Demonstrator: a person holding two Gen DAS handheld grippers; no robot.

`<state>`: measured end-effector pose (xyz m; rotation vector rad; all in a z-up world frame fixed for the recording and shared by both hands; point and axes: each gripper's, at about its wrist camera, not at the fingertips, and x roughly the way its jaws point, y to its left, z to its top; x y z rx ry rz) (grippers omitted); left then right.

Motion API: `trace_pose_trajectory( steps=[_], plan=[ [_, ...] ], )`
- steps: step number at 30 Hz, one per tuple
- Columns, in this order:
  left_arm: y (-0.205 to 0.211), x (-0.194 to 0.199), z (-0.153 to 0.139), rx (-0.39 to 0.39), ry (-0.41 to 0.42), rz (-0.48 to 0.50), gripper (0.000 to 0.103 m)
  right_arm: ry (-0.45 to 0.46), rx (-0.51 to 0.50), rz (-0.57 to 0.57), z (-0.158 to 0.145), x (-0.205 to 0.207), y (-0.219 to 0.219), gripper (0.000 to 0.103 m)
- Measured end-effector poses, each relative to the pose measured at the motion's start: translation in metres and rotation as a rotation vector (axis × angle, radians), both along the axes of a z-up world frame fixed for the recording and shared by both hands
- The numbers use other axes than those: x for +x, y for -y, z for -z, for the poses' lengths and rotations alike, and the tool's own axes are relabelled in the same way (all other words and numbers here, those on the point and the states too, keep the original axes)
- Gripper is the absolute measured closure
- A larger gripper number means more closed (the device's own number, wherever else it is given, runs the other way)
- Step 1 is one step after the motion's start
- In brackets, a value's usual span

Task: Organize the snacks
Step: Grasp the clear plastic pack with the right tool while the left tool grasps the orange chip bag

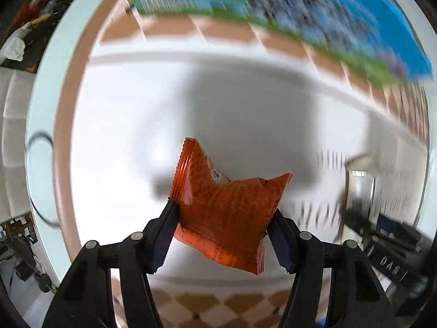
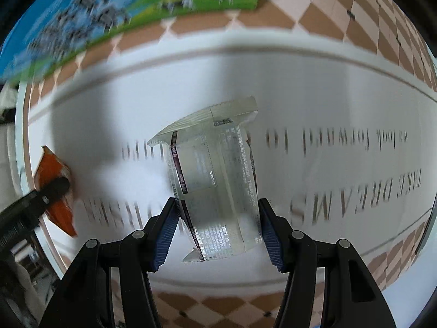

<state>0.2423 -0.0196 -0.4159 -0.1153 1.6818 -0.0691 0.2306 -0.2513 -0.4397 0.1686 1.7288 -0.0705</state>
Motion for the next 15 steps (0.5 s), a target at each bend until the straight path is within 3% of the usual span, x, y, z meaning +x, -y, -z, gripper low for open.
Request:
trace_pose_trajectory(
  steps=[4,9,15],
  plan=[
    [0.006,-0.030,0.003,0.013,-0.016,0.031,0.042,-0.030,0.009,-0.020,-0.001,-0.029,0.001,0.042],
    [0.006,-0.022,0.010,0.026,-0.028,0.038,0.038,-0.055,0.016,0.002,0.008,-0.046,0.009,0.036],
    [0.019,-0.017,0.024,0.091,-0.021,0.096,0.033,-0.061,0.035,0.038,0.004,-0.040,0.014,0.035]
  ],
)
